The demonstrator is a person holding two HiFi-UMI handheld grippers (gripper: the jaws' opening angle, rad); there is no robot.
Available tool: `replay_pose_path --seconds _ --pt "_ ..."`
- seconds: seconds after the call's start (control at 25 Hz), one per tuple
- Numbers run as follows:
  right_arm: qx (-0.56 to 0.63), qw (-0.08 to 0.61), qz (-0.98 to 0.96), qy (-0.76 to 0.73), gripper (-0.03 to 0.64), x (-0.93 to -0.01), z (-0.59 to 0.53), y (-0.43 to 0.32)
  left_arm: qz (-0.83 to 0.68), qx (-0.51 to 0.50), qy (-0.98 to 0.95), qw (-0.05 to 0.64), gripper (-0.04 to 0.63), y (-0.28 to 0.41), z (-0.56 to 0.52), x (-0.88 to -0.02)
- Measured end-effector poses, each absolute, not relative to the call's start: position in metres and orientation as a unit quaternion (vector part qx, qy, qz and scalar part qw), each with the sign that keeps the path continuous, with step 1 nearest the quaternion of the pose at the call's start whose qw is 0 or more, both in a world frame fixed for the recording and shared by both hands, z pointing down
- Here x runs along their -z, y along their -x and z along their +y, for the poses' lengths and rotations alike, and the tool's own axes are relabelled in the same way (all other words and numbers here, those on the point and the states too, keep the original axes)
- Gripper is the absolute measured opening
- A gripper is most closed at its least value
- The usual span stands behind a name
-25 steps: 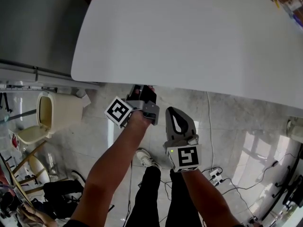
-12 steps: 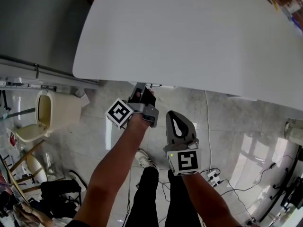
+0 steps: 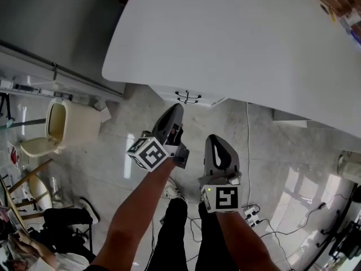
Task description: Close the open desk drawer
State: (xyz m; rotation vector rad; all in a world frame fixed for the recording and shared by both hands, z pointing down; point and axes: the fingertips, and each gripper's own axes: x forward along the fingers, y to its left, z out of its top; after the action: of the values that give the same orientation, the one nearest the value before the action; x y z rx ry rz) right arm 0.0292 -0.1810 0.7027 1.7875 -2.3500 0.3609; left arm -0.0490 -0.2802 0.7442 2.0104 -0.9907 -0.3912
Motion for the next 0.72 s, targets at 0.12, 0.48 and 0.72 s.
replay_pose_path --seconds 0.12,0.48,0.72 --pt "-0.121 0.077 -0.789 -0.598 0.029 -0.694 -0.171 -0.026 -0.401 0.101 -0.848 0.332 0.006 0.055 -0.247 -0.72" --pt "-0.097 0.059 -0.818 -0.563 0.029 -0.622 -0.137 -0.02 -0.45 -0.054 -0.883 0.123 0.006 0.076 -0.16 -0.644" --pt "-0.055 0.037 -0.834 -0.548 0.029 -0.537 -0.123 -0.02 -0.49 -0.043 -0.864 0.104 0.006 0.085 -0.148 -0.569"
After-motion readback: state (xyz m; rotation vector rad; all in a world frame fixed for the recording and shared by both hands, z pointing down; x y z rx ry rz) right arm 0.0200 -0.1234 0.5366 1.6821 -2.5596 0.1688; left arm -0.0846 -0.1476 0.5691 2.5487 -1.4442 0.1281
